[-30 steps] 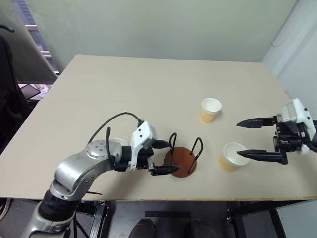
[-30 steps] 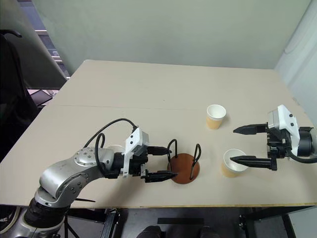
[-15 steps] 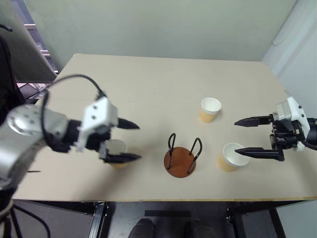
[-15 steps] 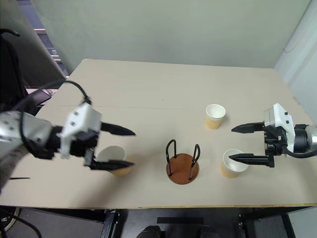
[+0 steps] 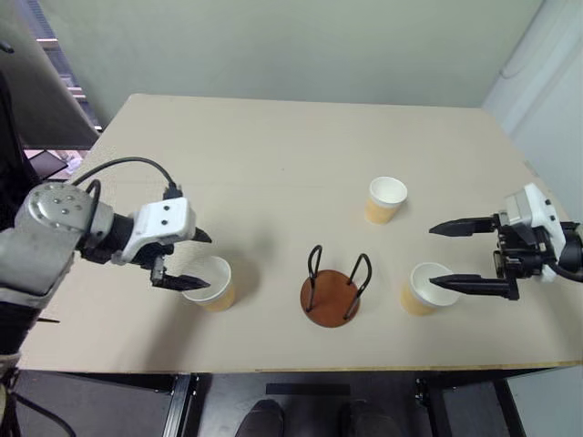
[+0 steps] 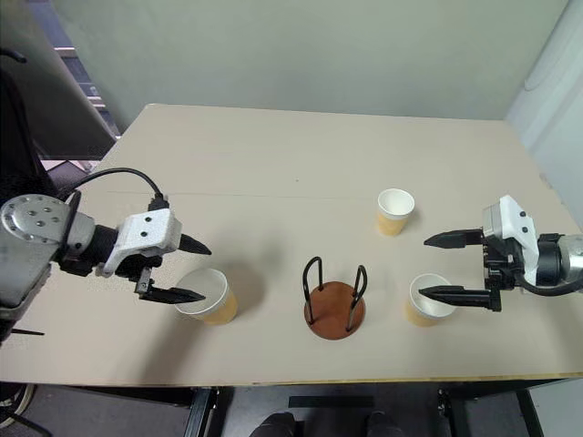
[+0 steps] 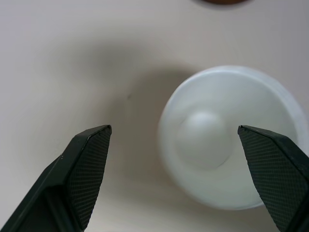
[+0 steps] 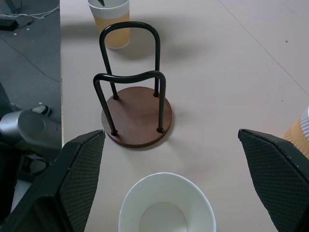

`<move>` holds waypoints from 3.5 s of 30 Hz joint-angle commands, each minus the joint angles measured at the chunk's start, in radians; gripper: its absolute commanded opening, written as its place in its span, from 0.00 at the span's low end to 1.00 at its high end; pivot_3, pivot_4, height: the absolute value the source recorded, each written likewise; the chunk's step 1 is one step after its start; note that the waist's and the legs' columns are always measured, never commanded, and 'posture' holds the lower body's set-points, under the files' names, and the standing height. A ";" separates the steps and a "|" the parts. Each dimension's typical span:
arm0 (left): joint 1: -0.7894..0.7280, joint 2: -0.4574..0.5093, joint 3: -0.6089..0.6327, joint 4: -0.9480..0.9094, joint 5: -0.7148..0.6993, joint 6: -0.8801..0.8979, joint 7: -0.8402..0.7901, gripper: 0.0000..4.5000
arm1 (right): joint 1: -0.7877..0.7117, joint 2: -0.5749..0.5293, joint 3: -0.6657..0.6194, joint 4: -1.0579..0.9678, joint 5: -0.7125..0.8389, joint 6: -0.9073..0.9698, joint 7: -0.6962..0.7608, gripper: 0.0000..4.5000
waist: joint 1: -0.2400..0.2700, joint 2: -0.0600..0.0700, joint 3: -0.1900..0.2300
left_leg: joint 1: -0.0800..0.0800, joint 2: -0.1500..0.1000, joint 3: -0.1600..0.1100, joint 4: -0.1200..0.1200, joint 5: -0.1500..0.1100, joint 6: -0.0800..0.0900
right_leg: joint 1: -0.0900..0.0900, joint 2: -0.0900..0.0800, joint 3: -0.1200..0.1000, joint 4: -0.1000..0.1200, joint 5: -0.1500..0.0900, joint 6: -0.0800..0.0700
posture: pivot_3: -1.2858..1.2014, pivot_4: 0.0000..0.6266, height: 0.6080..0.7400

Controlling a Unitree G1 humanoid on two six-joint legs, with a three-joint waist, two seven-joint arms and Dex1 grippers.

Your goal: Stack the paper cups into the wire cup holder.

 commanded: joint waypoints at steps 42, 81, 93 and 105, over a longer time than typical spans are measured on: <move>-0.896 -0.451 -0.492 0.393 -0.410 -0.309 -0.214 0.01 | 0.197 0.006 -0.300 -0.202 0.087 0.076 -0.099 1.00 | 0.009 0.002 -0.001 | -0.011 -0.002 0.008 0.012 -0.001 0.005 | 0.003 -0.002 -0.002 -0.010 0.009 0.017 | 0.52 0.24 1.00; -0.893 -0.647 -0.659 0.512 -0.287 -0.516 -0.214 0.32 | 0.320 0.019 -0.613 -0.463 0.453 0.226 -0.327 1.00 | 0.019 0.002 -0.001 | -0.016 -0.006 0.011 0.020 -0.001 0.011 | 0.005 -0.005 0.000 -0.015 0.014 0.024 | 0.52 0.24 1.00; -0.915 -0.728 -0.467 0.657 -0.215 -0.490 -0.209 0.99 | 0.362 -0.012 -0.571 -0.438 0.361 0.204 -0.280 1.00 | 0.023 0.002 -0.001 | -0.017 -0.007 0.011 0.022 -0.001 0.012 | 0.005 -0.005 0.000 -0.015 0.014 0.025 | 0.52 0.24 1.00; -0.446 -0.170 -0.057 0.242 -0.442 -0.093 -0.168 0.99 | 0.408 -0.123 -0.292 -0.319 -0.020 0.043 -0.166 1.00 | -0.010 0.012 -0.007 | -0.015 -0.006 0.014 0.017 0.000 0.013 | 0.000 -0.002 -0.002 -0.015 0.014 0.025 | 0.52 0.24 1.00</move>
